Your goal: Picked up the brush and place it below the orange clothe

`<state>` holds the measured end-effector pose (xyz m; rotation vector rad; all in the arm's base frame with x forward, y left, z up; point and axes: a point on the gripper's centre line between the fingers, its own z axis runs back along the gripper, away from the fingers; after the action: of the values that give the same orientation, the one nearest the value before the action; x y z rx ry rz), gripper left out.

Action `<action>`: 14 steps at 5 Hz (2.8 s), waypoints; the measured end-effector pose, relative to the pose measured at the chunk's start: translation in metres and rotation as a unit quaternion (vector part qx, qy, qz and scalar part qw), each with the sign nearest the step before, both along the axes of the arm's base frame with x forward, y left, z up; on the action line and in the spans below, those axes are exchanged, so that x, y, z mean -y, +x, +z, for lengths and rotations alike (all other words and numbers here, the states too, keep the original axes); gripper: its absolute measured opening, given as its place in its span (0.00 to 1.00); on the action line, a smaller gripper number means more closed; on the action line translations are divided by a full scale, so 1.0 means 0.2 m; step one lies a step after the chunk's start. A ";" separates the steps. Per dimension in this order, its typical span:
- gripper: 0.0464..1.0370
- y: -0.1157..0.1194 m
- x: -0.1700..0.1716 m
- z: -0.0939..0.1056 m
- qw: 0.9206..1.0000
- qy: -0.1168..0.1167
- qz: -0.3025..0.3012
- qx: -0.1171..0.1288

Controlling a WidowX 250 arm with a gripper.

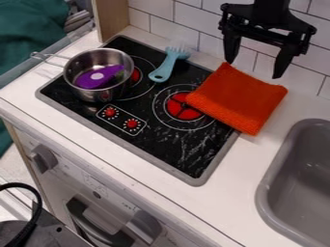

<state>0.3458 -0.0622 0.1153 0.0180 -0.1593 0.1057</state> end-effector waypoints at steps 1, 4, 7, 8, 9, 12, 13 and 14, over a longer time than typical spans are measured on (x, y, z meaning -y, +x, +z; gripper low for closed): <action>0.96 -0.01 -0.01 -0.07 1.000 0.002 0.000 -0.024; 0.96 0.21 -0.63 -0.07 0.998 -0.007 0.052 -0.038; 0.96 0.15 -0.85 -0.17 0.996 -0.021 0.034 -0.075; 0.96 0.10 -0.76 -0.27 0.995 -0.031 0.022 -0.092; 0.96 0.11 -0.69 -0.23 0.996 -0.028 0.020 -0.077; 0.96 0.18 -0.68 -0.37 0.995 -0.026 0.039 -0.087; 0.91 0.19 -0.69 -0.37 0.996 -0.018 0.038 -0.080; 0.62 0.18 -0.70 -0.37 0.996 -0.014 0.041 -0.073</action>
<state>0.3814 0.0769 0.0406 0.0039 -0.0104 0.1889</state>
